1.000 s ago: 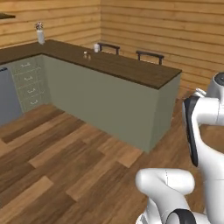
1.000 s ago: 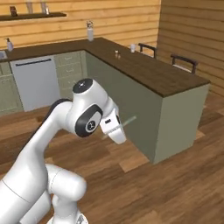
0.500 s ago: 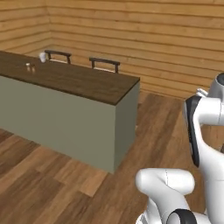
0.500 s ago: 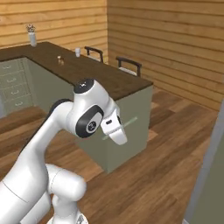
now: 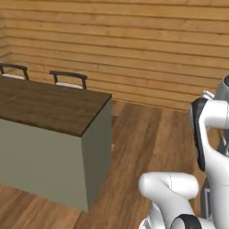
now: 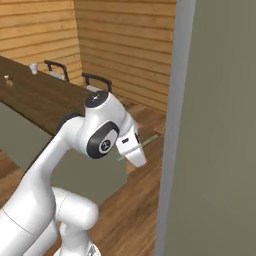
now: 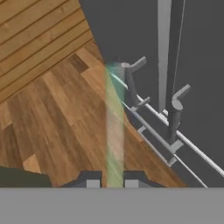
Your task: Take a straw from the drawer in front and place it inside the glass cup on the dining counter.
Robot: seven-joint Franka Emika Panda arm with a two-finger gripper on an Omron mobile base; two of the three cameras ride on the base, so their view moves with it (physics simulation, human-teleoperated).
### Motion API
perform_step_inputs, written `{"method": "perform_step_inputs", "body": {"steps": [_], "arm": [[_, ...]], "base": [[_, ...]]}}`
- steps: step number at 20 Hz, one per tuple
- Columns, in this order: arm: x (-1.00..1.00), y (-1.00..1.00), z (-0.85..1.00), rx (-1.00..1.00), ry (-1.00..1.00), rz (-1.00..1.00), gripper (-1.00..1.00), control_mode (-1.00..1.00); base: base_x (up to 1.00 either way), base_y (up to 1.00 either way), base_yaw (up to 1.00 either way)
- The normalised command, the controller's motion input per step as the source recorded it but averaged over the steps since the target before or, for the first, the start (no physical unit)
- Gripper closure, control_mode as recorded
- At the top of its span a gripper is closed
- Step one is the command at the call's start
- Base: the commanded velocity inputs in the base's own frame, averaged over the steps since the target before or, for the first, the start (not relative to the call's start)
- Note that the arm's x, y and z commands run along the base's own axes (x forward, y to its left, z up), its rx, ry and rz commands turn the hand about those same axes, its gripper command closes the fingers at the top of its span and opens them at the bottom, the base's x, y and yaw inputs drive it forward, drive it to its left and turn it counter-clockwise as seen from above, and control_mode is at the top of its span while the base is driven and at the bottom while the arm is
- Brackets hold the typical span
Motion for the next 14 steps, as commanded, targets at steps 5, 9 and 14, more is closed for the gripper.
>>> {"method": "perform_step_inputs", "body": {"steps": [5, 9, 14], "arm": [[0.00, 0.00, 0.00, 0.00, 0.00, 0.00, 1.00, 1.00], [0.00, 0.00, 0.00, 0.00, 0.00, 0.00, 1.00, 1.00], [0.00, 0.00, 0.00, 0.00, 0.00, 0.00, 1.00, 1.00]], "base": [[1.00, -0.05, -0.19], [1.00, 0.15, -0.12], [0.99, 0.67, -0.14]]}}
